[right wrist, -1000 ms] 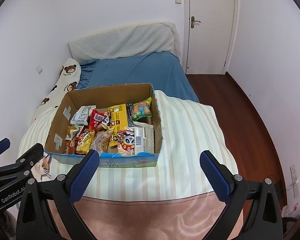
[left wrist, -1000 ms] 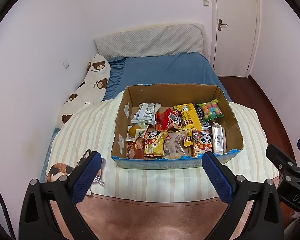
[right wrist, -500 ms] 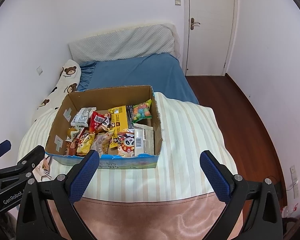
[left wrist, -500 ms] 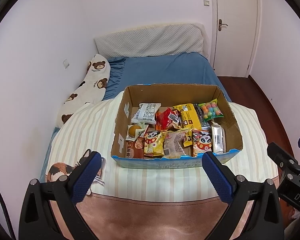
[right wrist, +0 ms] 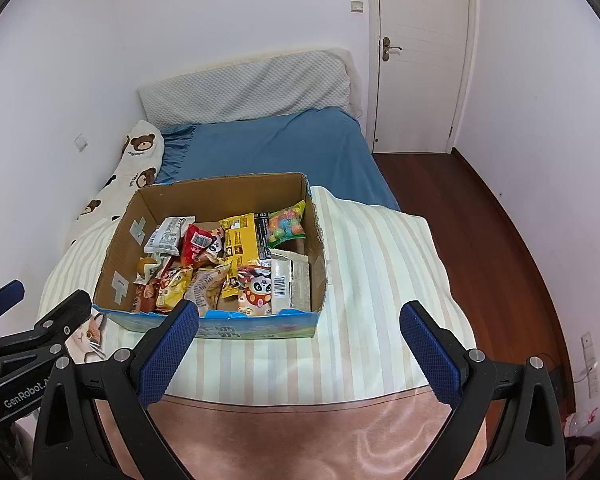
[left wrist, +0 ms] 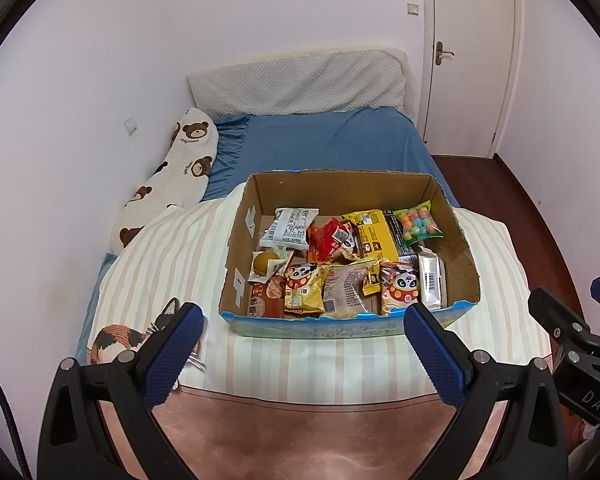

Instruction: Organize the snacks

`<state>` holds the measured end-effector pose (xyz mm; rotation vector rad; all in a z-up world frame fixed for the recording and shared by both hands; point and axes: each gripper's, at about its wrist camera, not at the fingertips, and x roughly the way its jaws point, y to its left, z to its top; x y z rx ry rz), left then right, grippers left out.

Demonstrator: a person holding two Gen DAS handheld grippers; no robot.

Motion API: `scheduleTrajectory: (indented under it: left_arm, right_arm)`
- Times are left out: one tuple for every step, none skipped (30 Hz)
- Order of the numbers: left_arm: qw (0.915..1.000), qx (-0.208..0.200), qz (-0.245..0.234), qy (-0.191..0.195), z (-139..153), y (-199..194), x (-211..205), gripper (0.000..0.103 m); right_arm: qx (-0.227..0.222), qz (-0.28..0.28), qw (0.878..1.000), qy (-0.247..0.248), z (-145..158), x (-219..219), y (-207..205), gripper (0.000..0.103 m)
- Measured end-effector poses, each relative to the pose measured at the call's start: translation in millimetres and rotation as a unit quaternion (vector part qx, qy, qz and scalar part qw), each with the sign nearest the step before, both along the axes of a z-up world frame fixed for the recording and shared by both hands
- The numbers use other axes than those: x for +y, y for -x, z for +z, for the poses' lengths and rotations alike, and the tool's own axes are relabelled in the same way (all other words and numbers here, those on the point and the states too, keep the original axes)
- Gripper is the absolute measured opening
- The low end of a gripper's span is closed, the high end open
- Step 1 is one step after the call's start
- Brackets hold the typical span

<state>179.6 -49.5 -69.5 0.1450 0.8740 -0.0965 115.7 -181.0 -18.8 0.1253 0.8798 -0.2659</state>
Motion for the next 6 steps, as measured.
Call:
scheduleTrajectory:
  left_arm:
    - [1.0000, 0.000, -0.001, 0.001, 0.2, 0.2, -0.3, 0.103]
    - [1.0000, 0.000, -0.001, 0.000, 0.3, 0.3, -0.7, 0.103]
    - [1.0000, 0.000, -0.001, 0.001, 0.0, 0.4, -0.2, 0.103]
    - [1.0000, 0.001, -0.001, 0.001, 0.1, 0.6, -0.5, 0.103]
    - [1.0000, 0.000, -0.001, 0.000, 0.3, 0.8, -0.9, 0.103]
    - [1.0000, 0.000, -0.001, 0.001, -0.1, 0.7, -0.4, 0.103]
  right_arm:
    - [0.000, 0.000, 1.000, -0.001, 0.2, -0.3, 0.3, 0.102]
    - [-0.001, -0.001, 1.000, -0.002, 0.3, 0.1, 0.2, 0.102]
    - [-0.001, 0.000, 1.000, 0.000, 0.5, 0.6, -0.3, 0.102]
    - [0.000, 0.001, 1.000, 0.000, -0.1, 0.4, -0.6, 0.102]
    - [0.000, 0.000, 1.000, -0.002, 0.2, -0.4, 0.6, 0.102]
    - [0.000, 0.000, 1.000, -0.001, 0.2, -0.2, 0.3, 0.102]
